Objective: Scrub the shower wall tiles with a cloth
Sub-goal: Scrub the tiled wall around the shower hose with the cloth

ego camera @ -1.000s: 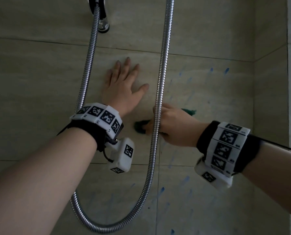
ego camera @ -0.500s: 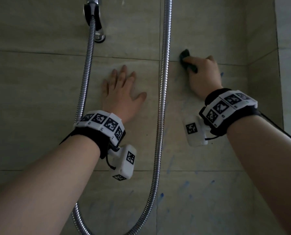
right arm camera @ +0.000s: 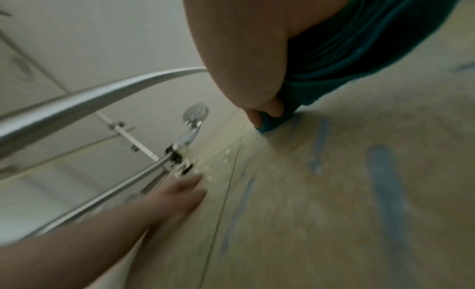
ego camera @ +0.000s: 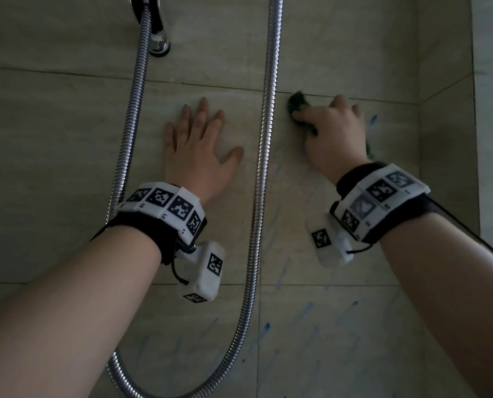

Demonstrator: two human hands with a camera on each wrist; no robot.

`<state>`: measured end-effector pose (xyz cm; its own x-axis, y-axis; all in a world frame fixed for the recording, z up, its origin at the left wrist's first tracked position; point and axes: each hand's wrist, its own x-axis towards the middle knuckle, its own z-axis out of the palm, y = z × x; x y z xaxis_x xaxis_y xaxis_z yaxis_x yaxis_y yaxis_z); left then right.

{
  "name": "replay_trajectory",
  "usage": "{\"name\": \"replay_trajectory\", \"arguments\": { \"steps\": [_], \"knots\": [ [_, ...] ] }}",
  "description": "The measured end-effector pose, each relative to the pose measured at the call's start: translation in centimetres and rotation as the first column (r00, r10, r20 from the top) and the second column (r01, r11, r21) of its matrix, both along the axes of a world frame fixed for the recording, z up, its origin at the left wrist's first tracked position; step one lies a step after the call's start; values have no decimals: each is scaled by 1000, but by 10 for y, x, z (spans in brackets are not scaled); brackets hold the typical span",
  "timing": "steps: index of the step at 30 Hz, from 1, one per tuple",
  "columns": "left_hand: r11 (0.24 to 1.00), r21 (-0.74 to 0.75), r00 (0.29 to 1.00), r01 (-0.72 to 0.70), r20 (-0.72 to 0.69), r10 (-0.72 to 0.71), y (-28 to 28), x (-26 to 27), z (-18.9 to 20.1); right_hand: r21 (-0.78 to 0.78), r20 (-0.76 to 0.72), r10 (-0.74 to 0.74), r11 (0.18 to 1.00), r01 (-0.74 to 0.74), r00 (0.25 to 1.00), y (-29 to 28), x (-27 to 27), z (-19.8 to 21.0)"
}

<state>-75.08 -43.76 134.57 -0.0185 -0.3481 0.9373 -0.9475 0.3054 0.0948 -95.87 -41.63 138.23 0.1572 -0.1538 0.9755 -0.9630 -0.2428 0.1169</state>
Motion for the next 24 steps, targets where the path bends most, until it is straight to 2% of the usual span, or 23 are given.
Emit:
{"name": "replay_trajectory", "arguments": {
  "steps": [2,4,5,7,9,10,12,14,15,16,18,20,21,22,24],
  "knots": [
    [1000,-3,1000,-1,2,1,-1,0,-1,30,-201,70,997,-66,977,-7,5,-16],
    [1000,-7,1000,-8,6,8,-2,0,0,37,-282,32,999,-22,959,-2,0,-16],
    [1000,-9,1000,-10,7,10,-1,0,0,16,-249,-18,1000,23,968,1,-6,-10],
    [1000,-12,1000,-21,11,21,-2,0,0,12,-72,-79,997,80,994,3,-18,7],
    [999,-20,1000,-25,11,25,-2,1,-1,75,98,-57,996,50,994,9,-19,12],
    [999,-24,1000,-24,11,25,-3,1,-1,93,90,-48,995,40,995,10,-14,8],
    [999,-24,999,-29,14,29,-3,1,-1,116,-90,3,993,7,996,7,-1,-8],
    [999,-18,999,-36,19,36,-2,0,-1,106,-329,63,994,-30,942,2,7,-21],
    [999,-13,999,-39,21,40,-1,0,-1,97,-360,47,995,-13,932,3,6,-19],
    [999,-10,999,-43,23,43,-1,0,-1,86,-319,10,996,19,948,7,4,-13],
    [999,-11,999,-46,28,47,0,1,-1,69,-143,-46,996,57,989,10,-4,3],
    [999,-12,998,-48,28,49,-1,1,-2,96,11,-23,995,22,1000,13,-3,16],
    [999,-13,998,-51,26,51,-2,1,-1,95,36,-6,995,2,999,12,1,20],
    [998,-9,998,-54,27,55,-2,0,-1,106,19,6,994,-7,1000,11,7,20],
    [998,-4,998,-60,30,60,-1,0,-1,105,-145,35,994,-19,989,5,18,8]
  ]
}}
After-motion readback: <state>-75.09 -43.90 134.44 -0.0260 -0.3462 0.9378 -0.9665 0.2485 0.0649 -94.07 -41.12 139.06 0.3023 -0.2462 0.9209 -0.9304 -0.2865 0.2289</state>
